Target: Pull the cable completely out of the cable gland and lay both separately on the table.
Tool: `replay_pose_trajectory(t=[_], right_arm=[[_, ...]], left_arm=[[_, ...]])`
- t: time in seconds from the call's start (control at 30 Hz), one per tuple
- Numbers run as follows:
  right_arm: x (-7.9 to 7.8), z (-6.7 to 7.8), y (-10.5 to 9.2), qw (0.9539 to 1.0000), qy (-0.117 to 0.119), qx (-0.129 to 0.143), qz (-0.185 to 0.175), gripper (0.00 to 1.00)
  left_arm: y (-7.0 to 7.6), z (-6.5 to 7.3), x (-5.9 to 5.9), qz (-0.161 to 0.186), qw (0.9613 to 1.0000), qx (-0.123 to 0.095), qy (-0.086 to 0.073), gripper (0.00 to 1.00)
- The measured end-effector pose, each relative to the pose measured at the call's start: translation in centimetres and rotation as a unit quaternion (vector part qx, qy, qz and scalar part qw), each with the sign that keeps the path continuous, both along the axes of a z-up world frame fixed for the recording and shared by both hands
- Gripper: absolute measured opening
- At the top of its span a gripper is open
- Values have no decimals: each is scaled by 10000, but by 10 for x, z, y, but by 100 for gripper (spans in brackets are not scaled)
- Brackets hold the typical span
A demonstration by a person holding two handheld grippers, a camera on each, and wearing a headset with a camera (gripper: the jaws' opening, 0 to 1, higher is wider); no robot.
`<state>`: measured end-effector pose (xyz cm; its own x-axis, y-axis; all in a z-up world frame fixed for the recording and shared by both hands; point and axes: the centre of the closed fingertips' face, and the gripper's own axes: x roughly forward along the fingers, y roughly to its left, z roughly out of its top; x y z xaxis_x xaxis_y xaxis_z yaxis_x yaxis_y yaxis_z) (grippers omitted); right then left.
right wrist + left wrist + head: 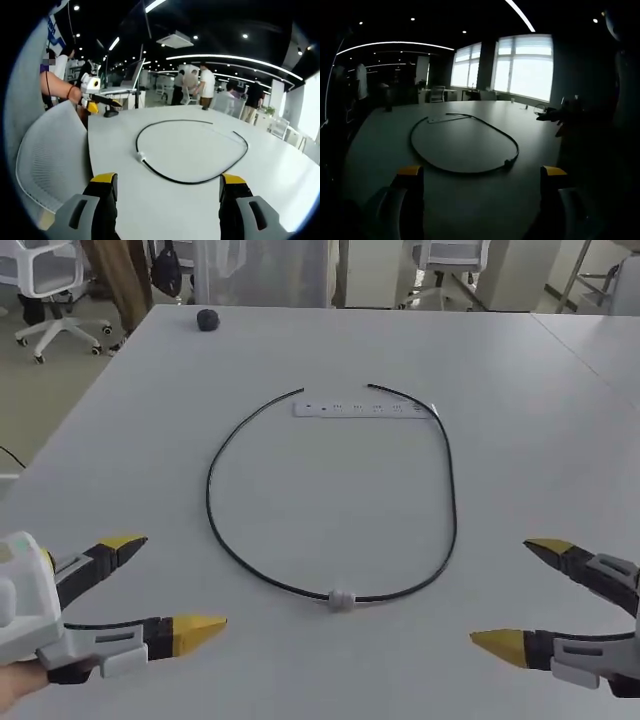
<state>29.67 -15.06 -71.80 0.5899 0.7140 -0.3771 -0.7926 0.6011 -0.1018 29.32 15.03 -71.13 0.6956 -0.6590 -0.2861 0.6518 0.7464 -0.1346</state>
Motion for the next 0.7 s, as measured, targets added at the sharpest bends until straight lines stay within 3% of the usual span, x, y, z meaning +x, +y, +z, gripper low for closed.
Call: replay_pose_trajectory(t=[0.7], right_arm=[[4, -3, 7, 9999, 66, -9, 101, 83]], left_arm=[[-3, -3, 0, -87, 10000, 40, 28, 97]])
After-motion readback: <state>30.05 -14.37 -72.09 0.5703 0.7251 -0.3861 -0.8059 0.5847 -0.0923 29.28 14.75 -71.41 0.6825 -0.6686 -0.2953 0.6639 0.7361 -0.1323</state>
